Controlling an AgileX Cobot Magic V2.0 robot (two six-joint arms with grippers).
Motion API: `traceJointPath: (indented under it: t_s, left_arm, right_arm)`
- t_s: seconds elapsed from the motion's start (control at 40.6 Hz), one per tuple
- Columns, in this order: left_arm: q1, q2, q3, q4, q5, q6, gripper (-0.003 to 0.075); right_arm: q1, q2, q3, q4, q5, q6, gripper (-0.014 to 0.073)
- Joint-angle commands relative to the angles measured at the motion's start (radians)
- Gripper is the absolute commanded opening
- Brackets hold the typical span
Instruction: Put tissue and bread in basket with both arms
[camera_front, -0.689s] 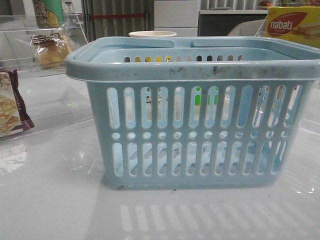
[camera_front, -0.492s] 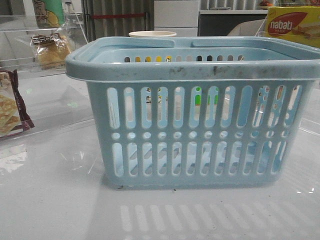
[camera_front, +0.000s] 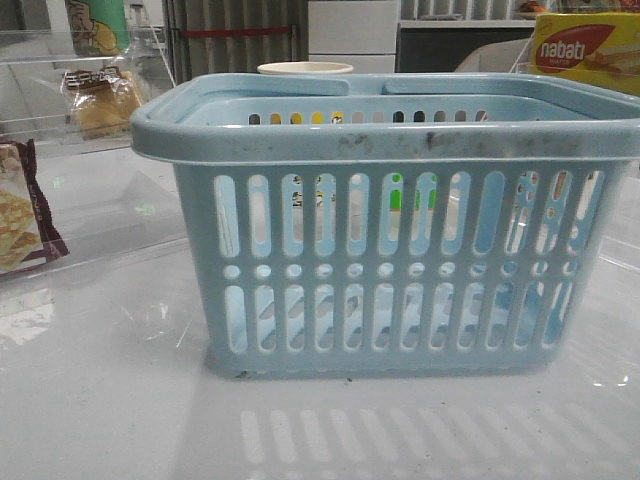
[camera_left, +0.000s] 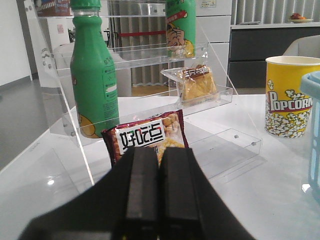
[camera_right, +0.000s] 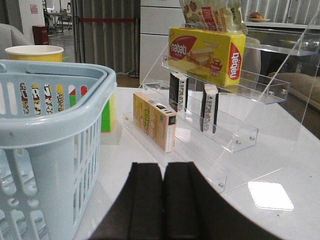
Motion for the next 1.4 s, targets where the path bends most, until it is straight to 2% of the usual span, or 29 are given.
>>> traceJointPath:
  t_s: [0.0, 0.172, 0.271, 0.467, 0.763, 0.984, 1.181, 1.378]
  left_arm:
    - [-0.002, -0.016, -0.001, -0.005, -0.088, -0.004, 0.0091]
    - [-0.002, -0.016, -0.001, -0.005, -0.093, -0.004, 0.0091]
    - [-0.002, -0.016, -0.010, -0.005, -0.148, -0.004, 0.0091]
    - [-0.002, -0.015, -0.179, -0.005, -0.092, -0.004, 0.0091]
    - [-0.002, 0.126, -0.574, -0.042, 0.146, -0.004, 0.0091]
    - [-0.002, 0.299, -0.798, -0.043, 0.389, -0.004, 0.0091]
    - [-0.002, 0.400, -0.822, -0.043, 0.543, -0.004, 0.0091]
    - [-0.002, 0.461, -0.781, -0.046, 0.654, -0.004, 0.0091]
  right_arm:
    - [-0.001, -0.016, 0.001, 0.004, -0.099, -0.001, 0.0055]
    - [-0.001, -0.016, 0.000, 0.004, -0.126, -0.001, 0.0055]
    - [-0.001, -0.016, -0.020, 0.004, -0.158, -0.001, 0.0055]
    - [-0.001, -0.011, -0.217, 0.004, -0.018, -0.001, 0.0055]
    - [-0.001, 0.179, -0.572, 0.004, 0.213, -0.002, 0.0055]
    - [-0.001, 0.380, -0.786, 0.004, 0.424, -0.002, 0.0055]
    - [-0.001, 0.505, -0.813, 0.004, 0.556, -0.002, 0.0055]
    - [-0.001, 0.608, -0.775, 0.004, 0.612, -0.002, 0.0055]
